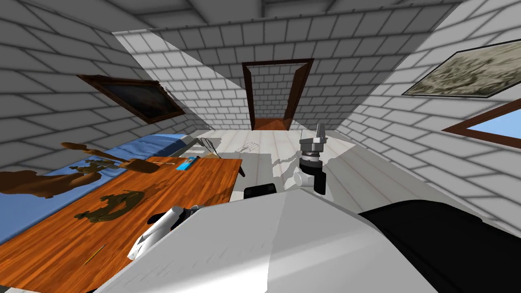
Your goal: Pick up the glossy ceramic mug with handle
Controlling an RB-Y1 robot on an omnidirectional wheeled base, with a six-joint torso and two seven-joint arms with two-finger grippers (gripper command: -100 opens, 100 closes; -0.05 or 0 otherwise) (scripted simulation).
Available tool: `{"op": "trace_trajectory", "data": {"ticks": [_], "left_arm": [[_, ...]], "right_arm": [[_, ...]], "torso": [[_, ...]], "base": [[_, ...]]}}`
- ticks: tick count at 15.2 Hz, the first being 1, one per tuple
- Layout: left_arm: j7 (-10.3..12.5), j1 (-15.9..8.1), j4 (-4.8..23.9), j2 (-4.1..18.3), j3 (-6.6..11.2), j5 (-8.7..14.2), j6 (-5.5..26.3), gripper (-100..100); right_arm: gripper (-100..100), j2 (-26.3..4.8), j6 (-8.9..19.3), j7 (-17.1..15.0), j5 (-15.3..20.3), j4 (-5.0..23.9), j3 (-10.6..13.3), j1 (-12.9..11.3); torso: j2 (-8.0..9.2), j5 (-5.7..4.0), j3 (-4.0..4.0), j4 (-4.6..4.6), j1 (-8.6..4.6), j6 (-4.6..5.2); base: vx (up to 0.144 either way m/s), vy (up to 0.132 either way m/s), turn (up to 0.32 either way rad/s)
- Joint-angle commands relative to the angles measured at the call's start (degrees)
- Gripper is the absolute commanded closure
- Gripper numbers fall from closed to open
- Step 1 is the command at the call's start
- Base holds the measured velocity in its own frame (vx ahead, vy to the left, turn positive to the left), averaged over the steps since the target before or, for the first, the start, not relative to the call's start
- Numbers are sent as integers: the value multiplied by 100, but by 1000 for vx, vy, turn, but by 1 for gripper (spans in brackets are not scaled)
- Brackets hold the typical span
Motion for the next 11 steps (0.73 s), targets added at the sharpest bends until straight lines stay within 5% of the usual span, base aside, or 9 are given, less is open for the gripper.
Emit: {"op": "trace_trajectory", "data": {"ticks": [1, 6, 11], "left_arm": [[55, -44, 200, 22, 103, 75, 244, -100], [128, -111, 522, 64, 264, 183, 570, -100], [63, -144, 663, -129, 143, 104, 146, -100]], "right_arm": [[0, 0, 0, 0, 0, 0, 0, 0], [0, 0, 0, 0, 0, 0, 0, 0], [0, 0, 0, 0, 0, 0, 0, 1]], "torso": [[0, 0, 0, 0, 0, 0], [-2, 2, -1, 0, 12, 0], [-6, 1, -3, -1, -2, -4]], "base": [[7, 54, -132], [8, 69, -104], [16, 45, 28]]}}
